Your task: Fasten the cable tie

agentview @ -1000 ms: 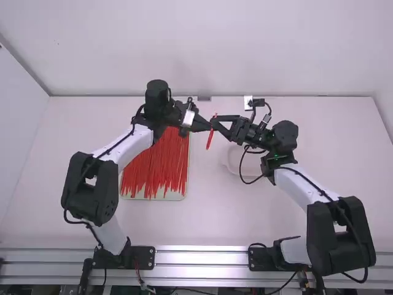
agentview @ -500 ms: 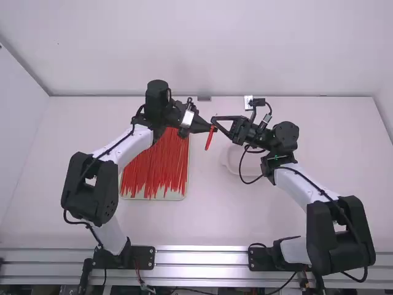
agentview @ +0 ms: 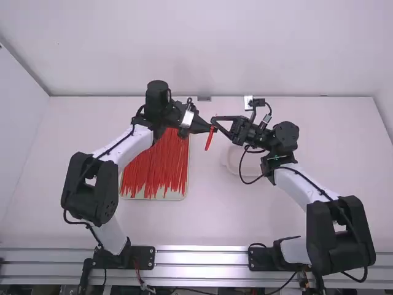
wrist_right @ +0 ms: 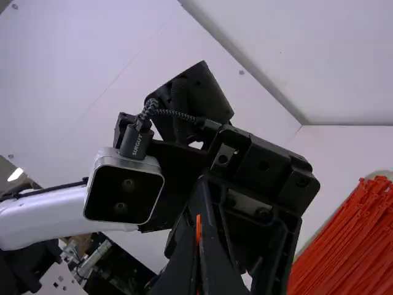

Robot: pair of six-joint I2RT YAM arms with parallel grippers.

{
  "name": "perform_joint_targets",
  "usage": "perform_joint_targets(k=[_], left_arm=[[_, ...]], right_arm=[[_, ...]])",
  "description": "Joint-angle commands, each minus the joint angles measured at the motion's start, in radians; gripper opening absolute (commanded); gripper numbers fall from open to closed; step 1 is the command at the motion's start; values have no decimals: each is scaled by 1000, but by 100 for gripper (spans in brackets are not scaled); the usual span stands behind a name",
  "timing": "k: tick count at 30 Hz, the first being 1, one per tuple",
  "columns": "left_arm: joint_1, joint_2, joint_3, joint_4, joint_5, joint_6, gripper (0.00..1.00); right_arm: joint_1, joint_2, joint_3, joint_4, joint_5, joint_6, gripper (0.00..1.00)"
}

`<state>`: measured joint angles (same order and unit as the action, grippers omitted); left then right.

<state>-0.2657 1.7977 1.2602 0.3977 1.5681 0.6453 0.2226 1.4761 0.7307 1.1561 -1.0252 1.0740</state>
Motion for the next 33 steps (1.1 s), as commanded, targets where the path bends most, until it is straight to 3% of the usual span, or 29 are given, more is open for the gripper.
perform_joint_targets(k=[1, 33], left_arm=[[-3, 0, -52, -8, 2, 35, 2], [-3, 0, -351, -53, -307, -5, 2]], right_arm=[[1, -5, 10, 30, 0, 4, 0], [-1, -6, 10, 236, 8, 129, 0]])
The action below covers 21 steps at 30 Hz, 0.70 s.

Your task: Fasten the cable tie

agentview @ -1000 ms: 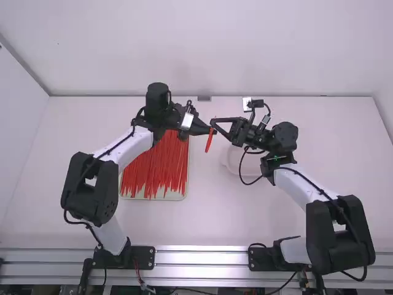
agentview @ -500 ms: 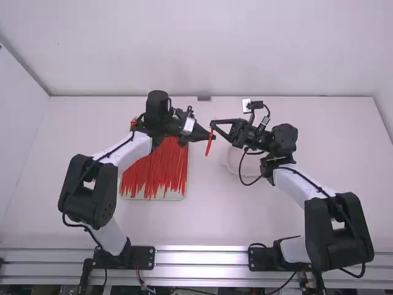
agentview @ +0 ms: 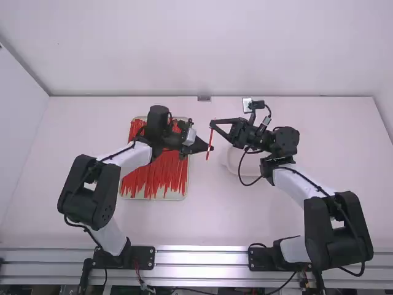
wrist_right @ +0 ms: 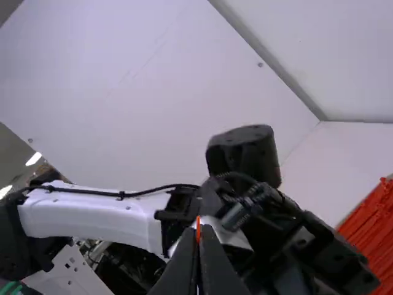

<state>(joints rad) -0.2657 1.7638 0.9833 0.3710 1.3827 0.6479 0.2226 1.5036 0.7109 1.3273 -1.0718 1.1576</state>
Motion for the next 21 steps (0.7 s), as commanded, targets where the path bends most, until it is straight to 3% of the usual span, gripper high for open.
perform_joint_targets(k=[1, 10, 21], left_arm=[[-3, 34, -79, -26, -125, -8, 2], [-3, 34, -183, -16, -143, -4, 2], [5, 34, -208, 5, -89, 1, 2]], right_arm=[[-1, -34, 30, 66, 55, 47, 0], [-13, -34, 30, 142, 58, 77, 0], [-27, -34, 30, 164, 42, 32, 0]])
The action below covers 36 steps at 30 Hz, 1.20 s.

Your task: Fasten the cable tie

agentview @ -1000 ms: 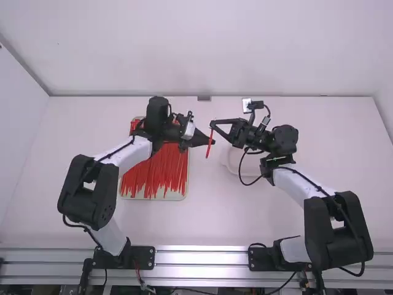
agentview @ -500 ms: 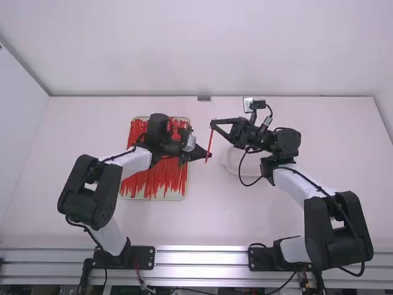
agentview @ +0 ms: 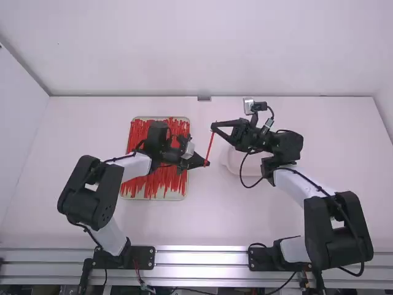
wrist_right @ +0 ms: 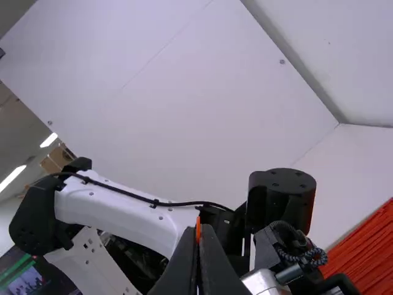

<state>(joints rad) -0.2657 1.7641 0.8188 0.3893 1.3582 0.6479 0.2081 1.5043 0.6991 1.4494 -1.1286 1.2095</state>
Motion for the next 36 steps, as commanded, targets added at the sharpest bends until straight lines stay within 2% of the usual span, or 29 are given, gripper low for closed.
perform_joint_targets(k=[1, 2, 4, 5, 7, 9, 12, 19, 20, 22, 27, 30, 36], left_arm=[[3, 34, -44, -7, -65, -6, 2], [2, 34, -44, 5, -66, -17, 2], [2, 34, -44, 48, -65, -61, 2], [3, 34, -44, 50, -65, -62, 2], [7, 34, -44, 95, -65, -107, 2], [2, 34, -44, 116, -66, -124, 2], [7, 34, -44, 157, -53, -137, 2], [5, 34, -40, 314, -34, -287, 2], [5, 34, -40, 365, -34, -328, 2], [5, 34, -40, 419, -34, -369, 2], [5, 34, -40, 636, -35, -535, 2], [5, 34, -40, 684, -35, -576, 2], [4, 34, -40, 778, -31, -670, 2]], right_arm=[[-11, -34, 42, 41, 96, -31, 0], [-10, -34, 42, 32, 94, -43, 0], [-5, -34, 41, -2, 88, -84, 15], [-6, -34, 41, -4, 88, -87, 16], [-21, -34, 41, -64, 76, -131, 27], [-31, -34, 41, -96, 73, -150, 32], [-60, -34, 41, -193, 47, -207, 54], [-138, -34, 41, -414, -31, -324, 74], [-148, -34, 41, -472, -48, -357, 85], [-153, -34, 41, -533, -53, -388, 100], [-140, -34, 41, -746, -54, -538, 99], [-119, -34, 41, -756, -56, -563, 99], [-26, -34, 41, -688, -57, -500, 99]])
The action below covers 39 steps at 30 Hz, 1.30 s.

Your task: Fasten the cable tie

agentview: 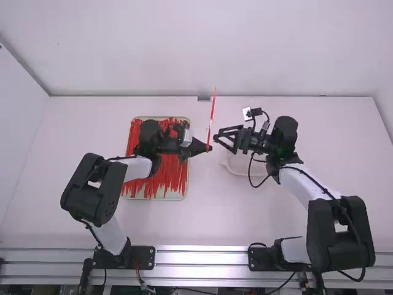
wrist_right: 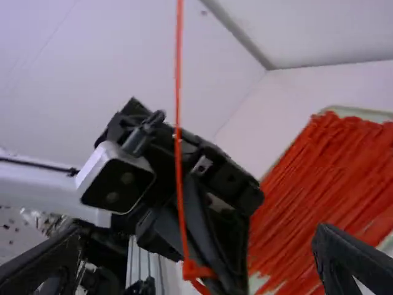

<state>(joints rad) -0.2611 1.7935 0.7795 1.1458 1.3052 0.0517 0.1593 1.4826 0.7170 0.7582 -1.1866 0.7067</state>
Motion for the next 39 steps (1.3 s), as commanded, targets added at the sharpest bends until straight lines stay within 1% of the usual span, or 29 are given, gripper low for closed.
perform_joint_targets(k=[1, 3, 6, 8, 12, 13, 14, 15, 16, 18, 19, 20, 21, 22, 23, 29, 30, 31, 36, 38, 39], left_arm=[[-1, 5, -1, 23, 23, -77, 2], [-1, 5, -1, 51, 21, -118, 2], [-1, 5, -1, 69, 22, -149, 2], [-1, 5, -1, 67, 23, -153, 2], [-1, 5, -1, 68, 62, -153, 2], [-4, 5, -1, 67, 68, -153, 2], [-11, 5, -1, 66, 68, -154, 2], [-16, 5, -1, 64, 68, -161, 2], [-16, 5, -1, 64, 68, -160, 2], [-12, 5, -1, 64, 68, -160, 2], [-14, 5, -1, 64, 68, -160, 2], [-17, 5, -1, 64, 68, -160, 2], [-17, 5, -1, 63, 68, -160, 2], [-12, 5, -1, 63, 68, -160, 2], [-11, 5, -1, 63, 68, -160, 2], [-11, 5, -1, 64, 67, -162, 2], [-16, 5, 0, 63, 67, -180, 14], [-14, 5, 5, 62, 67, -199, 20], [3, 5, 28, 31, 67, -219, 19], [10, 5, 47, 22, 67, -220, 34], [14, 5, 60, 11, 67, -221, 65]], right_arm=[[25, -13, 23, 2, 2, -3, 99], [45, -13, 23, -8, 1, -62, 99], [70, -13, 23, -3, 1, -64, 99], [87, -12, 23, -3, 10, -64, 95], [119, -12, 23, -3, 36, -64, 80], [125, -13, 23, -3, 40, -64, 74], [130, -13, 23, -2, 43, -64, 65], [135, -12, 23, -3, 43, -64, 53], [136, -12, 23, -3, 43, -64, 50], [135, -13, 23, -3, 43, -53, 35], [133, -13, 23, -3, 42, -52, 30], [125, -13, 23, -4, 41, -53, 21], [123, -13, 23, -4, 41, -53, 18], [119, -13, 23, -6, 39, -51, 5], [114, -13, 23, -7, 39, -43, 0], [110, -13, 23, 0, 42, -30, 0], [111, -13, 23, 11, 41, -30, 0], [108, -13, 23, 27, 39, -23, 0], [98, -13, 23, 102, 39, 26, 0], [77, -13, 23, 138, 39, 58, 0], [64, -13, 23, 162, 40, 76, 0]])
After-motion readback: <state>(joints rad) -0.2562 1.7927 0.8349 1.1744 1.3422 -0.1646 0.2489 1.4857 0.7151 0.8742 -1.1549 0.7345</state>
